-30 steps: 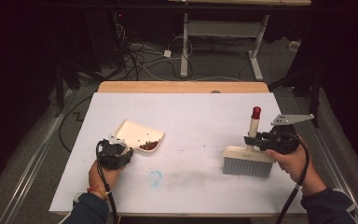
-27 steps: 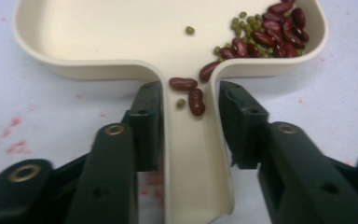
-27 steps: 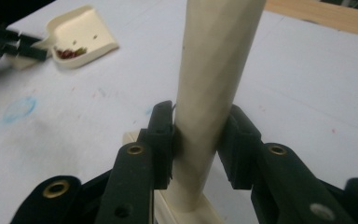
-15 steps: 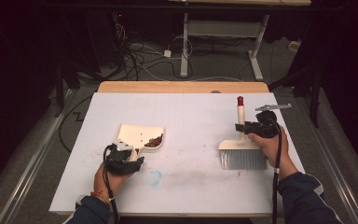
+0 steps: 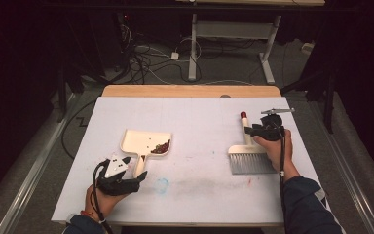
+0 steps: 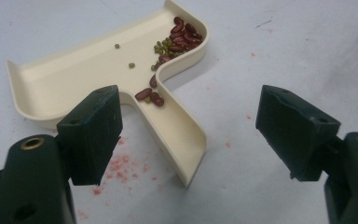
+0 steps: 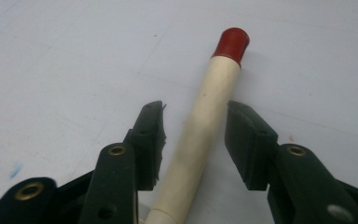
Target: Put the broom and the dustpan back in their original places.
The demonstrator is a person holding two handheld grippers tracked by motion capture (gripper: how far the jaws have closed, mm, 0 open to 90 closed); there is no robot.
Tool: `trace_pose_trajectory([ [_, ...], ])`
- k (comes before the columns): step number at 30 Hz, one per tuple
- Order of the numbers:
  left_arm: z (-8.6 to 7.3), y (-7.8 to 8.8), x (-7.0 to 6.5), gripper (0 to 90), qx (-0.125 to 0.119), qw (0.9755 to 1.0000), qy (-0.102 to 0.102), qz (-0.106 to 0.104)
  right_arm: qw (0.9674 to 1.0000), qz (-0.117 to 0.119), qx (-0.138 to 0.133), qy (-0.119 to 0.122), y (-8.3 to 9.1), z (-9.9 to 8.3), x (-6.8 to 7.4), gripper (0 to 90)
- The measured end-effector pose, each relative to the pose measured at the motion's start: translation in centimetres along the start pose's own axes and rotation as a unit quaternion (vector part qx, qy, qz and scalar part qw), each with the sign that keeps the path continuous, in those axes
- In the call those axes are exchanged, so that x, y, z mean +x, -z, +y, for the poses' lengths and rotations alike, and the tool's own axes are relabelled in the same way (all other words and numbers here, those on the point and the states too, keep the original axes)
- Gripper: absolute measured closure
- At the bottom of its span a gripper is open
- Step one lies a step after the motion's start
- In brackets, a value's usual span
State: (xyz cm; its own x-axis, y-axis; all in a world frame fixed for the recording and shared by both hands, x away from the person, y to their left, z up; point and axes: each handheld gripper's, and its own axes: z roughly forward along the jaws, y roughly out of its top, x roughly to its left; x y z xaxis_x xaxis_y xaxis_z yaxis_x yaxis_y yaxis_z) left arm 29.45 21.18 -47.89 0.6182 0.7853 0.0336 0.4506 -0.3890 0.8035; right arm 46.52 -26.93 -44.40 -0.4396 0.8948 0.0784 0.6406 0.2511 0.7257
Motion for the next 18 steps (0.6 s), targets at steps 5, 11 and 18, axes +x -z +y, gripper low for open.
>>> trace_pose_trajectory([
  [5, -0.3, 0.3, -0.6, 18.2, 0.004, 0.9999, -0.014, 0.006, 0.9998, -0.003, -0.015, 0.014, 0.2, 0.0, 0.6, 53.6],
  [11, -0.3, 0.1, -0.8, 18.2, 0.013, 0.9997, -0.017, 0.007, 0.9982, 0.0, -0.042, 0.043, 1.0, 0.1, 1.5, 45.5],
  [18, -0.1, -0.5, -1.2, 18.0, 0.016, 0.9994, -0.03, 0.002, 0.9956, -0.008, -0.067, 0.065, 2.7, 0.5, 2.1, 37.7],
])
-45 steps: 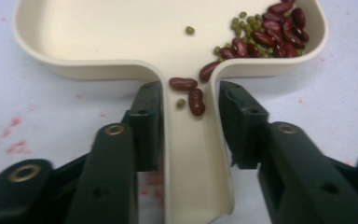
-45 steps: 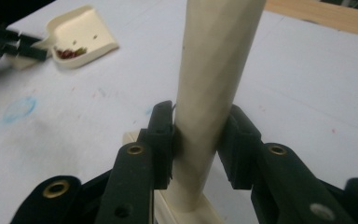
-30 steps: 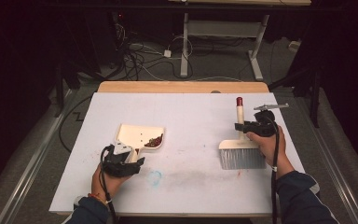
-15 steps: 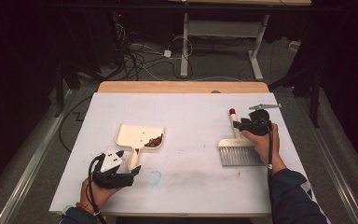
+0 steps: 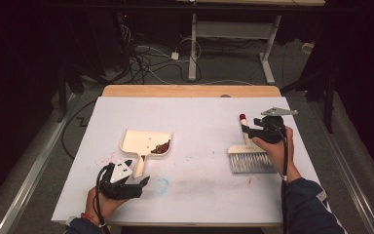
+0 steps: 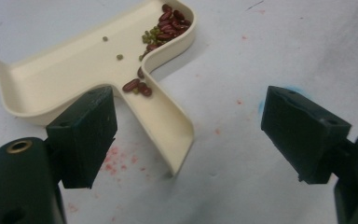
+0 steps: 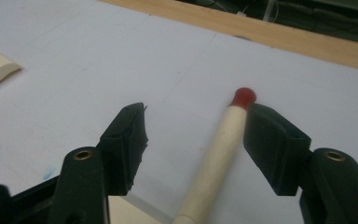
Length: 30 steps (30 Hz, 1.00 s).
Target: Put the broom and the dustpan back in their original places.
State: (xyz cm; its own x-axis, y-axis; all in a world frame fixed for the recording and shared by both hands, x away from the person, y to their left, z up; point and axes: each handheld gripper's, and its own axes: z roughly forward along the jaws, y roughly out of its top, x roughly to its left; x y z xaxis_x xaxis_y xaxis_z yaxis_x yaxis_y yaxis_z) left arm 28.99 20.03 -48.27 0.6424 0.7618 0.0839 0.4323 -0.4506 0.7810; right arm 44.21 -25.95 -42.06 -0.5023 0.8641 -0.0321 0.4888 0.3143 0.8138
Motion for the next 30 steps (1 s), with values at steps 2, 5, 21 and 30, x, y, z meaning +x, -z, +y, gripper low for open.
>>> trace_pose_trajectory([
  [2, 0.1, -0.1, -0.2, 17.3, -0.002, 1.0, -0.007, -0.004, 0.9999, -0.005, -0.01, 0.004, 0.6, 0.2, 0.2, 36.0],
  [5, 0.2, -0.2, -0.4, 17.3, 0.0, 0.9999, -0.014, -0.005, 0.9997, -0.007, -0.023, 0.012, 1.2, 0.4, 0.5, 33.0],
  [21, 0.2, -0.3, -0.5, 17.3, 0.003, 0.9999, -0.014, -0.002, 0.9969, 0.008, -0.066, 0.042, 3.8, 1.1, 2.6, 24.5],
  [30, 0.3, -0.2, -0.9, 17.3, 0.003, 0.9995, -0.031, -0.004, 0.9939, 0.022, -0.088, 0.063, 5.7, 0.8, 4.3, 27.2],
])
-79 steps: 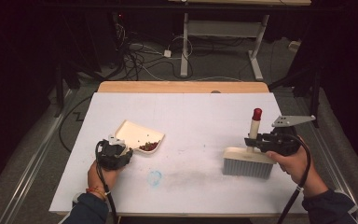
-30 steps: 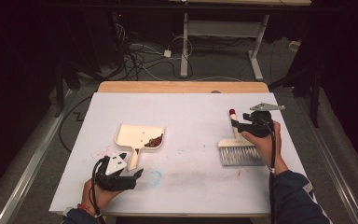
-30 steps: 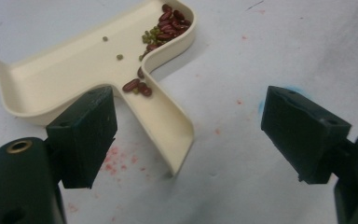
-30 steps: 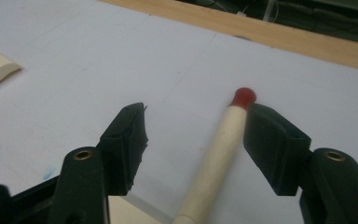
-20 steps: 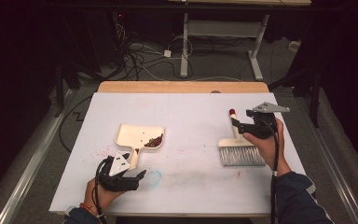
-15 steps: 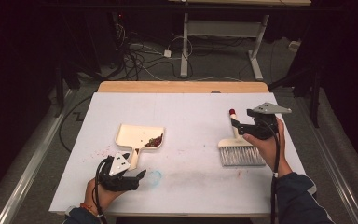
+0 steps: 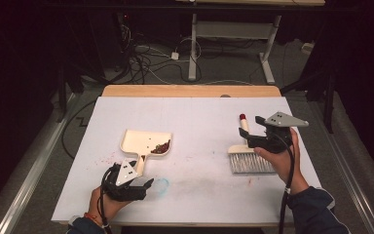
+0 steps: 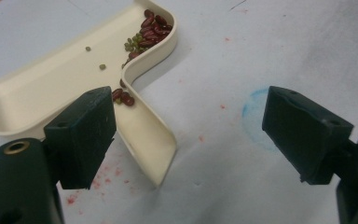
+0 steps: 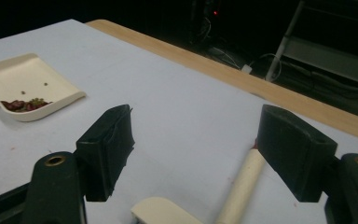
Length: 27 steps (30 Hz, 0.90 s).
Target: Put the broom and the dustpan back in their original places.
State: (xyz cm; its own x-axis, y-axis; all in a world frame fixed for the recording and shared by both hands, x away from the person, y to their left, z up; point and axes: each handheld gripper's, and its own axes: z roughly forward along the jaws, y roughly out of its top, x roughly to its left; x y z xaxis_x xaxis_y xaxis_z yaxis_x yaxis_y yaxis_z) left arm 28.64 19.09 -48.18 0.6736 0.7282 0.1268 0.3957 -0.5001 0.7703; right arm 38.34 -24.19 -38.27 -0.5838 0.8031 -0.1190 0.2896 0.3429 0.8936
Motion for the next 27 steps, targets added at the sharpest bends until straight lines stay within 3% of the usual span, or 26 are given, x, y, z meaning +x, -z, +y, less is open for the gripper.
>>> trace_pose_trajectory([
  [8, 0.0, 0.0, -0.1, 17.3, 0.001, 1.0, -0.003, 0.003, 0.9997, 0.001, -0.002, 0.025, 1.5, -0.2, 1.1, 26.7],
  [18, 0.1, 0.1, -0.2, 17.3, -0.003, 0.9999, -0.012, 0.007, 0.9991, 0.002, 0.005, 0.042, 3.1, -1.6, 1.8, 26.3],
  [27, 0.0, 0.3, -0.3, 17.3, -0.01, 0.9998, -0.011, 0.017, 0.998, -0.006, 0.0, 0.063, 4.1, -3.2, 1.6, 25.4],
])
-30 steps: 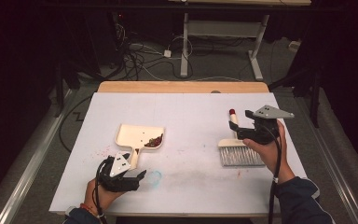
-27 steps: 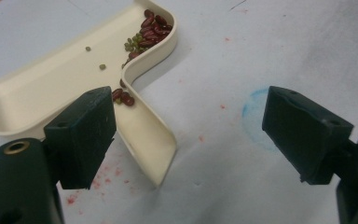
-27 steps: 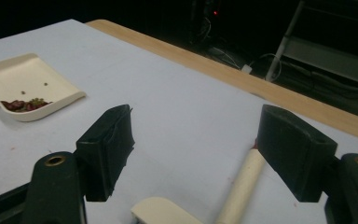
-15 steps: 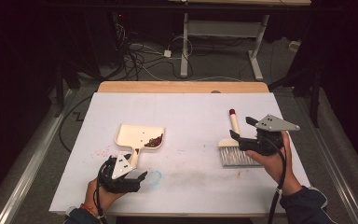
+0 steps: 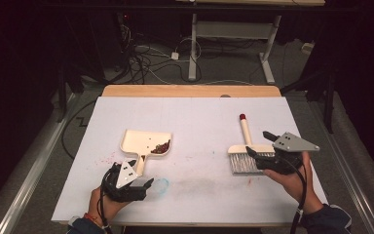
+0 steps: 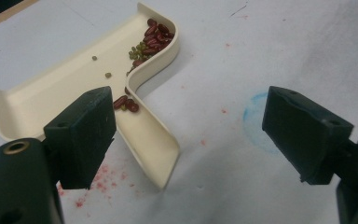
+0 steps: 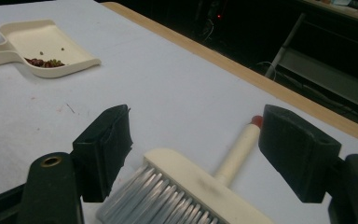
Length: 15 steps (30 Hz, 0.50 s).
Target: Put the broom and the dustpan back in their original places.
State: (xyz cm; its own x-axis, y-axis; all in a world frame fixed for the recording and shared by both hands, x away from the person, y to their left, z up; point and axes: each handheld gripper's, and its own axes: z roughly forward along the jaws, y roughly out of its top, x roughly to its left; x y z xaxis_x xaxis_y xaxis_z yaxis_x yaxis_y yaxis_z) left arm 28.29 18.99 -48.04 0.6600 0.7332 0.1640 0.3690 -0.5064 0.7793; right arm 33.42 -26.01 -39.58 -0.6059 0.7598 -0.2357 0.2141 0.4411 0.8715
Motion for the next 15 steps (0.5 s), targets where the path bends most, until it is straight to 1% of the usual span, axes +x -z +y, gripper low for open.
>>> trace_pose_trajectory([
  [1, 0.0, 0.0, 0.0, 17.3, 0.0, 1.0, 0.001, -0.001, 1.0, 0.0, -0.001, -0.002, 0.1, -0.2, 0.0, 25.3],
  [4, 0.0, 0.0, 0.0, 17.2, -0.001, 1.0, 0.001, -0.001, 1.0, -0.002, 0.002, 0.006, 0.2, -0.9, -0.1, 25.0],
  [6, 0.1, 0.0, 0.1, 17.3, -0.005, 0.9999, -0.007, 0.007, 1.0, -0.002, 0.003, 0.007, 0.2, -1.4, -0.1, 24.9],
  [7, 0.1, 0.1, 0.0, 17.2, -0.003, 1.0, -0.001, 0.005, 0.9999, -0.007, 0.006, 0.008, 0.2, -1.6, 0.0, 25.0],
  [8, 0.1, 0.1, 0.1, 17.3, -0.008, 0.9999, -0.006, 0.007, 0.9999, -0.012, 0.009, 0.007, 0.2, -1.8, 0.1, 25.0],
  [13, 0.1, 0.1, 0.1, 17.3, -0.01, 0.9999, -0.007, 0.01, 0.9999, -0.002, 0.009, 0.009, 0.5, -3.1, 0.4, 24.4],
  [15, 0.2, 0.2, 0.1, 17.3, -0.013, 0.9999, -0.005, 0.01, 1.0, 0.001, 0.001, -0.001, 0.7, -3.6, 0.4, 24.2],
])
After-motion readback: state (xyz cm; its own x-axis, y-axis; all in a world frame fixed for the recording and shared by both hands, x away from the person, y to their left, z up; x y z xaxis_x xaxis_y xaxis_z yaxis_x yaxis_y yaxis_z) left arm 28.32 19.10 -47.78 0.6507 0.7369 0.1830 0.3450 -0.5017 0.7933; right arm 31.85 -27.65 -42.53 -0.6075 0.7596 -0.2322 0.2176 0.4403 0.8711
